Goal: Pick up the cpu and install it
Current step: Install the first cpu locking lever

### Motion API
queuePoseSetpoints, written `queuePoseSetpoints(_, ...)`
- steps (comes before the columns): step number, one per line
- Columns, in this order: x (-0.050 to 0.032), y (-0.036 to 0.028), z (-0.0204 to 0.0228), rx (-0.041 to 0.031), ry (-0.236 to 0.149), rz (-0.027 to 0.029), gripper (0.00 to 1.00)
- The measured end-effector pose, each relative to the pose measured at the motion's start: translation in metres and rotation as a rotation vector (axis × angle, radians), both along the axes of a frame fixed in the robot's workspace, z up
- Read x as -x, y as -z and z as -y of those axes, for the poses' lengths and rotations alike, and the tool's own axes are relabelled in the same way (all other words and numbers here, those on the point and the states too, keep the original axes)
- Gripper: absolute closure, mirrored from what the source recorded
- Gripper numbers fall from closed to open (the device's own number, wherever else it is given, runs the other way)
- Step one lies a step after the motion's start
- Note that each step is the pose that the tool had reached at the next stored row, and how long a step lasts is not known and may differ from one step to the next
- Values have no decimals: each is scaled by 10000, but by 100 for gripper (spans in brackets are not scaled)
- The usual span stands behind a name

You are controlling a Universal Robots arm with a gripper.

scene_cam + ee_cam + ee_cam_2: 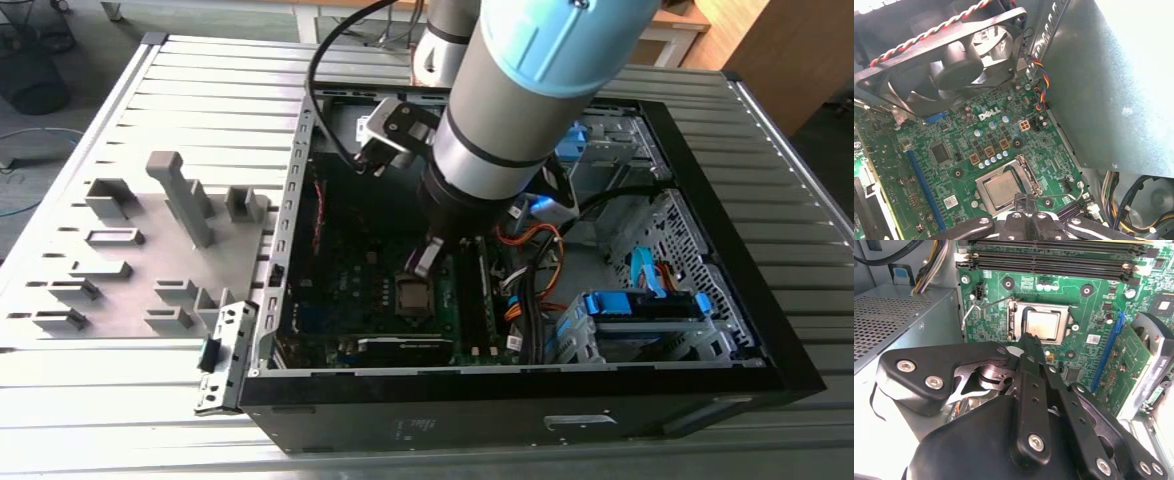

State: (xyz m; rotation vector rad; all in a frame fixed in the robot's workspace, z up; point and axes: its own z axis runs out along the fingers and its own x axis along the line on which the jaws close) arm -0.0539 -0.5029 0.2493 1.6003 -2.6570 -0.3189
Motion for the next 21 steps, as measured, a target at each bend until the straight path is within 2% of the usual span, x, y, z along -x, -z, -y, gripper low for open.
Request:
queuePoseSetpoints(5,-6,3,-26,-1,1,1,89)
queuePoseSetpoints(14,-7,1,-31,1,1,-1,89)
queuePoseSetpoints(21,-6,-53,-30,1,1,-1,89)
